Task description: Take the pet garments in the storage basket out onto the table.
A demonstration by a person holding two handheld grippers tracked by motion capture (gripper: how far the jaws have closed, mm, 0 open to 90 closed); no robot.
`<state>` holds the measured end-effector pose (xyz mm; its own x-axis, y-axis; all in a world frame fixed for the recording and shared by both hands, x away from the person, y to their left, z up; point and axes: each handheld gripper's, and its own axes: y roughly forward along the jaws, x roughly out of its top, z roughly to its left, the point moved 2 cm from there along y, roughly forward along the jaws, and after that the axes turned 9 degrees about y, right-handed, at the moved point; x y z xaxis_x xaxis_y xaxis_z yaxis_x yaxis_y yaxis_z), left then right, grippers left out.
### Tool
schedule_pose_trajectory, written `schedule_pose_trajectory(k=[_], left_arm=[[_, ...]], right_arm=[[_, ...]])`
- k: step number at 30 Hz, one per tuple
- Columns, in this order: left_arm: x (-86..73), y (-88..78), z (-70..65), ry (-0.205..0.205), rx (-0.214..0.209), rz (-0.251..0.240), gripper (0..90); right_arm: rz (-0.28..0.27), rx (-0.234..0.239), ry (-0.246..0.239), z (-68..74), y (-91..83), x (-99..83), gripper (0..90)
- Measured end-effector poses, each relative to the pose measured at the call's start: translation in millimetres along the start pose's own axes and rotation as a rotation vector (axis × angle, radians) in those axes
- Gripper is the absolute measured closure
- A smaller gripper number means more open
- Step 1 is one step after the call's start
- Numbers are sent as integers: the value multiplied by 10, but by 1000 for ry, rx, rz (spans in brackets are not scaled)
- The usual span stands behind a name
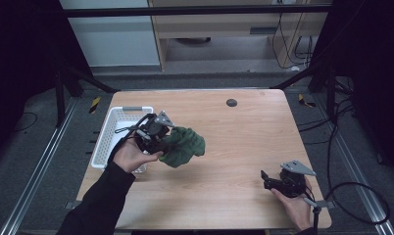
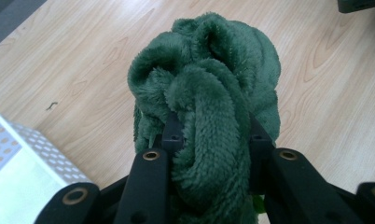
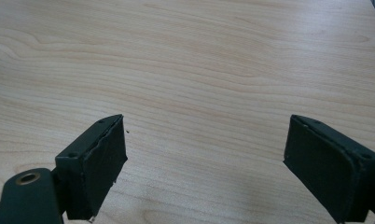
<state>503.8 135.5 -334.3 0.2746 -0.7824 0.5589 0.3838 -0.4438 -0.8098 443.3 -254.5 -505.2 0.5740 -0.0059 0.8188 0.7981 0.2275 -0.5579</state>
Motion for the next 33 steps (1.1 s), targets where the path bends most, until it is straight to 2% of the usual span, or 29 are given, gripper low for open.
schedule_pose_trajectory(k=[16, 28, 33], left_arm=[[142, 280, -136, 72, -72, 19, 686], [187, 445, -229, 132, -105, 45, 685], [215, 531, -271, 142, -121, 47, 684]], right_arm=[[-1, 1, 4, 2, -3, 6, 127], [0, 2, -2, 9, 8, 6, 127], [-1, 2, -4, 12, 10, 8, 127]])
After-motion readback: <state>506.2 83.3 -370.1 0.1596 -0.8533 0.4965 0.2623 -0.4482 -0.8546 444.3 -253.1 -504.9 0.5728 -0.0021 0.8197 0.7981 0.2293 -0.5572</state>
